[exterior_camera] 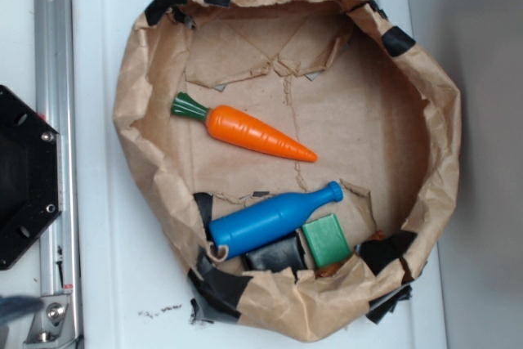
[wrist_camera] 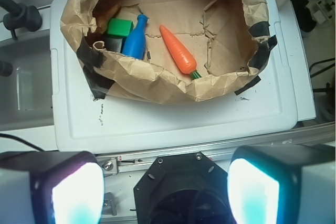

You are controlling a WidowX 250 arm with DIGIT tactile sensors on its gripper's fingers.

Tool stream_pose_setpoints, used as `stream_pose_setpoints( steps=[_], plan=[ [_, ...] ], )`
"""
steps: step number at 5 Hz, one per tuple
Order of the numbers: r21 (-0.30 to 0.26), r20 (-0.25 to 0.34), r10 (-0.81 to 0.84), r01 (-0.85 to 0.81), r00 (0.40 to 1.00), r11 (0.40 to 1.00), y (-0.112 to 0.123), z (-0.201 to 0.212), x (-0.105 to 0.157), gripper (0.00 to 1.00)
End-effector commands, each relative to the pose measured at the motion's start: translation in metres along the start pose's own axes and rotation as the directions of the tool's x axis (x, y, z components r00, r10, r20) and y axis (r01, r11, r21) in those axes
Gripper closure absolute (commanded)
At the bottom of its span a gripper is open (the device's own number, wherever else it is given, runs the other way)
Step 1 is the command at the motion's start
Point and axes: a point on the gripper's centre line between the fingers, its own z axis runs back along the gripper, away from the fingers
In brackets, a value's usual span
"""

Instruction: Grab the carrot.

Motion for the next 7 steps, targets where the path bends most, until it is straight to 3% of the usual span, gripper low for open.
stream_pose_setpoints(
  steps=[1,2,3,4,5,6,7],
  plan=[
    [0.000,0.000,0.000,0.000,1.000,1.000,0.000,0.000,0.000,0.00],
    [0.119,0.144,-0.107,0.090,0.984,0.989,0.003,-0.047,0.045,0.00],
    [0.128,0.168,-0.131,0.110,0.977,0.986,0.022,-0.095,0.086,0.00],
    [0.162,0.140,-0.285,0.262,0.948,0.951,0.023,-0.149,0.114,0.00],
    [0.107,0.038,-0.384,0.378,0.923,0.920,0.017,-0.189,0.113,0.00],
    [0.064,-0.086,-0.441,0.447,0.893,0.892,0.033,-0.213,0.119,0.00],
    [0.122,-0.218,-0.521,0.553,0.825,0.824,0.014,-0.227,0.117,0.00]
  ],
)
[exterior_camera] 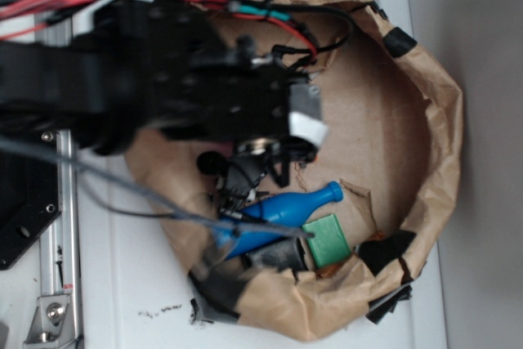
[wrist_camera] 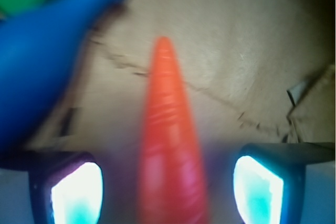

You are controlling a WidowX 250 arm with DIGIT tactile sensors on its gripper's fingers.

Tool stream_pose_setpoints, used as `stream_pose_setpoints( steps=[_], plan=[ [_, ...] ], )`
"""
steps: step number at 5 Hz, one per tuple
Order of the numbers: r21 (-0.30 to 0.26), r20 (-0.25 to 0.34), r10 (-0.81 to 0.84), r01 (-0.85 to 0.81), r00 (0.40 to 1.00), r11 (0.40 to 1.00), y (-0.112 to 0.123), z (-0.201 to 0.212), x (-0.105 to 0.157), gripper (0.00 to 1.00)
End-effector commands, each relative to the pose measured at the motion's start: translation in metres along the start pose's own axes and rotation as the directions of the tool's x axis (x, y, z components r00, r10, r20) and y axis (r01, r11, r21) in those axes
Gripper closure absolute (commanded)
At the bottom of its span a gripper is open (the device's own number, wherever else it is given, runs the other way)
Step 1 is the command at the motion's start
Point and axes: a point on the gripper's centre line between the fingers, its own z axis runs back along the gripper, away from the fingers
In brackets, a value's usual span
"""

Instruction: Grab the carrot.

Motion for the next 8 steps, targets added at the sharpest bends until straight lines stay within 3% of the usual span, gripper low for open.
stream_pose_setpoints(
  steps=[1,2,3,4,5,6,7,8],
  plan=[
    [0.114,-0.107,-0.088,0.100,0.990,0.988,-0.007,-0.001,0.010,1.00],
    [0.111,-0.063,-0.022,0.029,0.998,0.993,0.005,0.021,0.010,1.00],
    [0.096,0.052,0.088,-0.093,0.995,0.991,0.017,0.071,0.008,1.00],
    [0.128,0.211,0.140,-0.169,0.967,0.977,0.015,0.121,-0.004,1.00],
    [0.003,0.192,0.377,-0.385,0.906,0.923,0.009,0.171,-0.023,0.98],
    [0.009,0.086,0.592,-0.595,0.801,0.804,0.000,0.206,-0.037,1.00],
    [0.010,0.084,0.675,-0.678,0.733,0.735,-0.004,0.198,-0.034,1.00],
    [0.020,0.063,0.674,-0.676,0.736,0.736,-0.004,0.193,-0.033,1.00]
  ],
)
